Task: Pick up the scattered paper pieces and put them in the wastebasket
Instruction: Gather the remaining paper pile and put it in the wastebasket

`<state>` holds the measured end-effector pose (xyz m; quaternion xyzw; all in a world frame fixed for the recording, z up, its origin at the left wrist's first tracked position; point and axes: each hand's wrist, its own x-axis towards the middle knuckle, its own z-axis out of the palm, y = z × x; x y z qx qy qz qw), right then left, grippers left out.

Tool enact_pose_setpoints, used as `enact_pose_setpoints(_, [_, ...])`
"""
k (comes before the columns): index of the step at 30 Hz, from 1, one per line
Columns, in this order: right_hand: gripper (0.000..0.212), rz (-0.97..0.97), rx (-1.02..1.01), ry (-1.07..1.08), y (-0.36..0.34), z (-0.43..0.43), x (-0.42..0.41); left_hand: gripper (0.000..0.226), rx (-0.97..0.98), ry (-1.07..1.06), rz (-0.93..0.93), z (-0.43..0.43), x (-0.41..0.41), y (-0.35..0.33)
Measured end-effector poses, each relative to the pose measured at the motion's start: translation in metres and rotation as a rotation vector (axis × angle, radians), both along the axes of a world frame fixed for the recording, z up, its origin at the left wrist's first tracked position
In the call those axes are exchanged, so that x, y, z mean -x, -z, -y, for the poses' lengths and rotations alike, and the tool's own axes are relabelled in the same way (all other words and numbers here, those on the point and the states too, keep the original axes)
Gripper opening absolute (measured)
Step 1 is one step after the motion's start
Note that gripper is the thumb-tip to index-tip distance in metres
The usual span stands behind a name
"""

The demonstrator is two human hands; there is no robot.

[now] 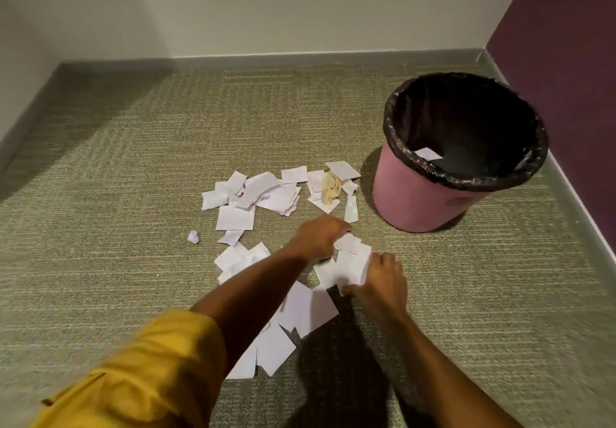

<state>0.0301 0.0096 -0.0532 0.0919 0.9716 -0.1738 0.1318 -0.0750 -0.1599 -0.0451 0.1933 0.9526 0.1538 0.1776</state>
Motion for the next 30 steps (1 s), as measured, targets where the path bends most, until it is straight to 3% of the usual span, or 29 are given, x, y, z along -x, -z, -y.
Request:
enact_pose_setpoints(3, [0.100,-0.017,0.087,0.066,0.006,0.000,-0.003,0.044,0.077,0.086,-0.099,-0.005,-0.003,0.006])
enact_pose_setpoints(6, [0.101,0.008,0.244,0.156,0.006,-0.004,-0.001,0.053,0.133,0.141,-0.140,-0.010,-0.006,0.006])
enact_pose_setpoints(11, [0.065,0.007,0.303,0.197,0.009,-0.011,-0.005,0.039,0.186,0.162,-0.184,-0.011,-0.011,0.003])
enact_pose_setpoints(16, [0.055,0.012,0.264,0.141,0.004,-0.023,0.013,0.035,0.177,0.151,-0.160,-0.004,-0.011,0.005])
enact_pose_setpoints(19, [0.059,-0.039,0.167,0.042,0.001,-0.024,0.026,0.037,0.176,0.117,-0.125,0.003,-0.010,0.005])
enact_pose_setpoints(25, [0.096,-0.011,0.010,-0.206,-0.002,-0.013,0.041,0.047,0.187,-0.031,-0.032,0.025,-0.010,0.006])
enact_pose_setpoints(30, [0.083,-0.037,0.073,-0.207,0.007,-0.007,0.037,0.053,0.090,-0.123,-0.008,0.025,-0.009,0.005])
